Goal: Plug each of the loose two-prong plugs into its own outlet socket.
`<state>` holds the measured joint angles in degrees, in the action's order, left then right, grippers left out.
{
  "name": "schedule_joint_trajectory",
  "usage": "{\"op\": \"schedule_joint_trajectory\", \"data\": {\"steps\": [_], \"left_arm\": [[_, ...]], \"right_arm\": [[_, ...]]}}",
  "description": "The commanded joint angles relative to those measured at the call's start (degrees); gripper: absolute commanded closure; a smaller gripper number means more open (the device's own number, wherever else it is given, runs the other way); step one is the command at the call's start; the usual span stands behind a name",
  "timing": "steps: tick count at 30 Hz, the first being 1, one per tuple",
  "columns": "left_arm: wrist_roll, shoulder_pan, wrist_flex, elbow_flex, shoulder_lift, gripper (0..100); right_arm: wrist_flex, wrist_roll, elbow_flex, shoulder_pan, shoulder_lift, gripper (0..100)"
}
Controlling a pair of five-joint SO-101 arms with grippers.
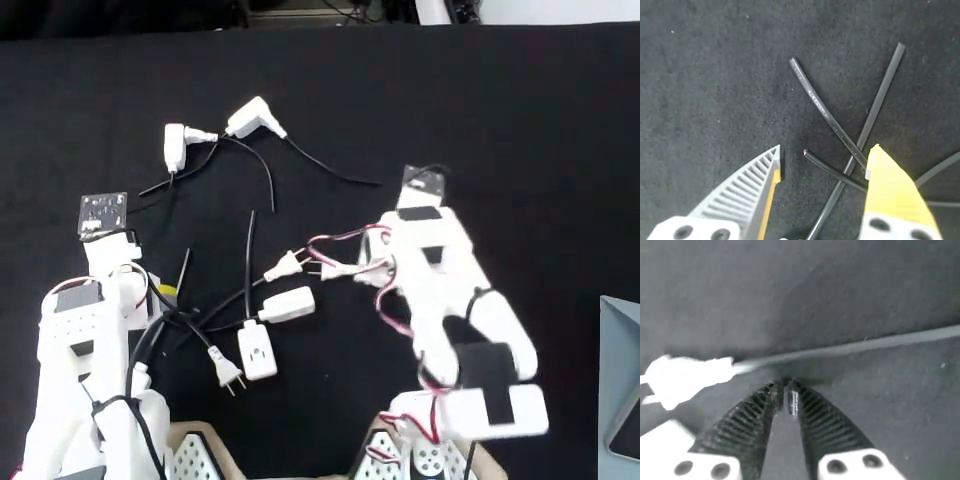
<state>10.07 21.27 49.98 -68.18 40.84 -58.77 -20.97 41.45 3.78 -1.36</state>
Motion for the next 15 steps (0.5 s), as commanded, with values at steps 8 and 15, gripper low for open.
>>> {"op": "schedule_joint_trajectory", "data": {"steps": [8, 15], "left_arm": [[0.5, 0.4, -1.0, 0.3, 1.0, 73], [0.5, 0.4, -1.0, 0.3, 1.0, 73]], "right_arm": [[5.7, 11.0, -19.4, -8.1, 10.2, 95.6], [6.3, 14.8, -25.7, -7.1, 9.7, 95.6]]}}
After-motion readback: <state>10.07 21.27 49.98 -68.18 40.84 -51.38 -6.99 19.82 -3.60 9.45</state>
